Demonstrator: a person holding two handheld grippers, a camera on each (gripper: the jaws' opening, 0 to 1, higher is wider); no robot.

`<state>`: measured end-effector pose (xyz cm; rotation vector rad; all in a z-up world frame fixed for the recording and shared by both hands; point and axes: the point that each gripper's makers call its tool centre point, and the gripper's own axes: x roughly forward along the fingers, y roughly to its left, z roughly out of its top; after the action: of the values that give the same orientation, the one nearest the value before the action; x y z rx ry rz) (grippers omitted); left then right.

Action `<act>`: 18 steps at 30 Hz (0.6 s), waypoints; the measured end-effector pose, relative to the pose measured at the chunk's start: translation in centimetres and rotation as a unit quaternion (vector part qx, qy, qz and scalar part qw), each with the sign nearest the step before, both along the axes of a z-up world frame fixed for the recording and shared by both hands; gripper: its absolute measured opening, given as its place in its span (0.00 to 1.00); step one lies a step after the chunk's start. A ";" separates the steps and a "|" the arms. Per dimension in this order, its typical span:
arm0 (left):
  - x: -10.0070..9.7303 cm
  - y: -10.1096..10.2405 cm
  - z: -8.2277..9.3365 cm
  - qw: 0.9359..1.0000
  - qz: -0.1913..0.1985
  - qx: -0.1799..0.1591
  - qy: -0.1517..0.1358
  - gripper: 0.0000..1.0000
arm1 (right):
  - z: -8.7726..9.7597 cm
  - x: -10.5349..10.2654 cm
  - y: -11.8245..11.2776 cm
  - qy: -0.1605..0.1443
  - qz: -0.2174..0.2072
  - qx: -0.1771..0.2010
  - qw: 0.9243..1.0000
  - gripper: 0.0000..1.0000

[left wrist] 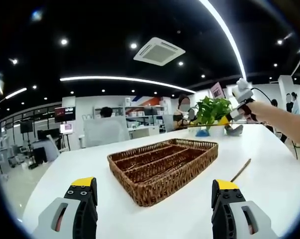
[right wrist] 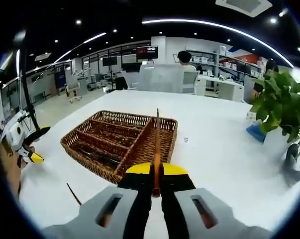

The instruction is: Arrange the knives, forks, and spoons in their matching storage slots by inserting each utensil handle-first until every utensil is classified and aligned in the correct compartment

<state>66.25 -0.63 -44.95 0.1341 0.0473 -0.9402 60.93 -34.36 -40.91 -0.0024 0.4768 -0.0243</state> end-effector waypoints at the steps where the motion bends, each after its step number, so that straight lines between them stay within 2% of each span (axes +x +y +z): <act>1: 0.0 0.0 0.0 1.000 0.001 0.000 0.000 1.00 | 0.1 0.2 0.0 0.000 0.000 0.000 1.000 0.03; 18: -0.2 0.1 0.3 1.000 -0.001 -0.005 0.001 1.00 | 1.4 3.1 -0.3 0.006 -0.003 -0.010 1.000 0.03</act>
<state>66.09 -0.54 -44.63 0.1235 0.0435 -0.9428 64.04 -34.68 -39.52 -0.0215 0.4894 -0.0348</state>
